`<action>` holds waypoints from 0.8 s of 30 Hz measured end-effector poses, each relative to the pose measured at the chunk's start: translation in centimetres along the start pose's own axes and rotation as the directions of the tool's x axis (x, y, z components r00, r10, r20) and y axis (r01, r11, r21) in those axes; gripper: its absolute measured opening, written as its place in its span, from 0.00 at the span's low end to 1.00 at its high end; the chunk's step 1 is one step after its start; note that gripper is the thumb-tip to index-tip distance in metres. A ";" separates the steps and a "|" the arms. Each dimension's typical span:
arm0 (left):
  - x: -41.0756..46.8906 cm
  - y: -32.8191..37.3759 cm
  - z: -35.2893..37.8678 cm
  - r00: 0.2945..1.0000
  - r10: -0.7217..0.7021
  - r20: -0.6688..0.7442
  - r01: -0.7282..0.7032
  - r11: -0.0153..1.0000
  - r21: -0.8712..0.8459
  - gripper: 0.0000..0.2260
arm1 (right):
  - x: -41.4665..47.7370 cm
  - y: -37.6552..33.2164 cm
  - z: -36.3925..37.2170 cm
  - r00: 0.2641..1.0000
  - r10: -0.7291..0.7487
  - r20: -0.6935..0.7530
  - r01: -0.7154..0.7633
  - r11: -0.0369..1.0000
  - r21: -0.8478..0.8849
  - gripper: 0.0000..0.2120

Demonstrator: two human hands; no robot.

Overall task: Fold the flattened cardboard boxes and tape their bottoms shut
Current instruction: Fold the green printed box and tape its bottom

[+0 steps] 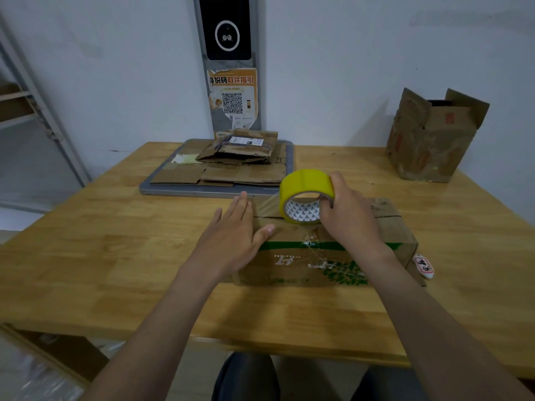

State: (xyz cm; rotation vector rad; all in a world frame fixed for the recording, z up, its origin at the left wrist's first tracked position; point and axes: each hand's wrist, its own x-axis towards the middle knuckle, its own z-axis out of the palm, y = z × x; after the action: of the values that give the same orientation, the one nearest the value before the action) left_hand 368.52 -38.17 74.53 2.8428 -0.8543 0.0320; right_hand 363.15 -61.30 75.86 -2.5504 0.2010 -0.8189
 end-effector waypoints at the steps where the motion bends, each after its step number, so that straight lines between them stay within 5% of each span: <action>1: 0.2 0.1 -0.1 1.000 -0.001 0.011 0.001 1.000 0.003 0.47 | 0.0 0.0 0.0 1.000 -0.001 0.005 0.001 1.000 0.009 0.10; 6: 0.4 0.3 0.0 1.000 -0.017 0.010 0.017 1.000 -0.011 0.50 | 0.2 -0.1 0.1 1.000 0.001 0.006 -0.001 0.999 0.038 0.10; 13: -1.4 1.5 1.9 0.974 -0.049 -0.220 0.048 0.999 -0.013 0.39 | -0.1 0.3 0.0 1.000 0.008 0.000 -0.008 1.000 0.011 0.09; 24: 0.7 1.1 -0.3 0.999 0.045 0.015 -0.045 0.999 0.028 0.35 | 0.2 -0.2 -0.5 0.997 0.011 0.075 -0.020 0.993 0.117 0.07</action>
State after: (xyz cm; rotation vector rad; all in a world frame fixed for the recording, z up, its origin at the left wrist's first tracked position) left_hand 368.51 -39.40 75.03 2.8533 -0.9281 0.0306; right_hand 363.05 -61.33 76.41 -2.4601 0.1445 -0.7071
